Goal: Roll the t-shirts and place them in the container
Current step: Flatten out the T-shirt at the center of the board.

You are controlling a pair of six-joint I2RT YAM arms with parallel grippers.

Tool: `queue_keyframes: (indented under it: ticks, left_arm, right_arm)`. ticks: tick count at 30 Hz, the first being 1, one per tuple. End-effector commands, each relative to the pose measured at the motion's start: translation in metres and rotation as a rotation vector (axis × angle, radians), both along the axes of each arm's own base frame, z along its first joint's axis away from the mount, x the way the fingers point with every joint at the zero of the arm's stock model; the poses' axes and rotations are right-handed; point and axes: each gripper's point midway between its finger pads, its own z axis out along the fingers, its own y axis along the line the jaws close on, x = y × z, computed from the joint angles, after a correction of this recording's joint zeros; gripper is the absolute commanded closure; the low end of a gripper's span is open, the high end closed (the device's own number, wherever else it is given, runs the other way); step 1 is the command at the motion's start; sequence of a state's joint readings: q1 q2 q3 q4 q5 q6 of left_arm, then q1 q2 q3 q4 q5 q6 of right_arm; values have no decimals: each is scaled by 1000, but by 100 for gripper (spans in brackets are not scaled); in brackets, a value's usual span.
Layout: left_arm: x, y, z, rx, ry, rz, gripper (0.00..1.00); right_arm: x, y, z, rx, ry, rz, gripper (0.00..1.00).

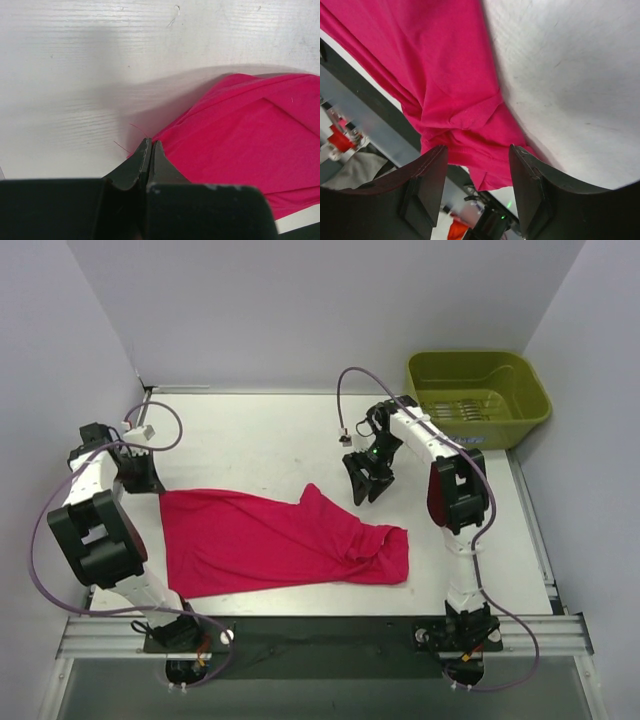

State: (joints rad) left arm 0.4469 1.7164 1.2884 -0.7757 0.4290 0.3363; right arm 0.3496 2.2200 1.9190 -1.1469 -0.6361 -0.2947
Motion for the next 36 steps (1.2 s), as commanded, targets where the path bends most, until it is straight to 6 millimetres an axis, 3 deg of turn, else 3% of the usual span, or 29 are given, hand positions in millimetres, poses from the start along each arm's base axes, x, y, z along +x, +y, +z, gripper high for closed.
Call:
queue_keyframes:
  ticks: [1,9,16,19,21,26,29,33,35,36]
  left_arm:
    - [3,4,24,41,-52,0,100]
    - [-7,3,22,49,-26,12,100]
    - [-19,2,22,75,-9,3,100]
    - [-20,3,25,82,-13,3,100]
    - [-20,3,27,83,-19,4,100]
    - [-17,0,27,66,-32,14,100]
    - [-11,-1,29,51,-48,23,100]
    - [-6,-4,32,37,-70,23,100]
    - [-5,-6,35,32,-78,19,100]
    - [-4,-6,37,34,-88,21,100]
  right_arm:
    - [-34,-6,-6,-39,159,-37,50]
    - [-30,10,-26,-23,234,-57,56]
    - [-42,19,-54,-94,302,-21,57]
    - [-35,18,-60,-112,278,-16,68]
    - [-25,16,-59,-116,238,-21,76]
    - [15,4,-41,-117,63,-46,84]
    - [29,-2,-31,-105,-2,-45,99]
    - [36,-12,-16,-120,-82,-19,100]
    - [43,-12,4,-92,-185,18,100]
    - [34,-15,1,-97,-192,43,100]
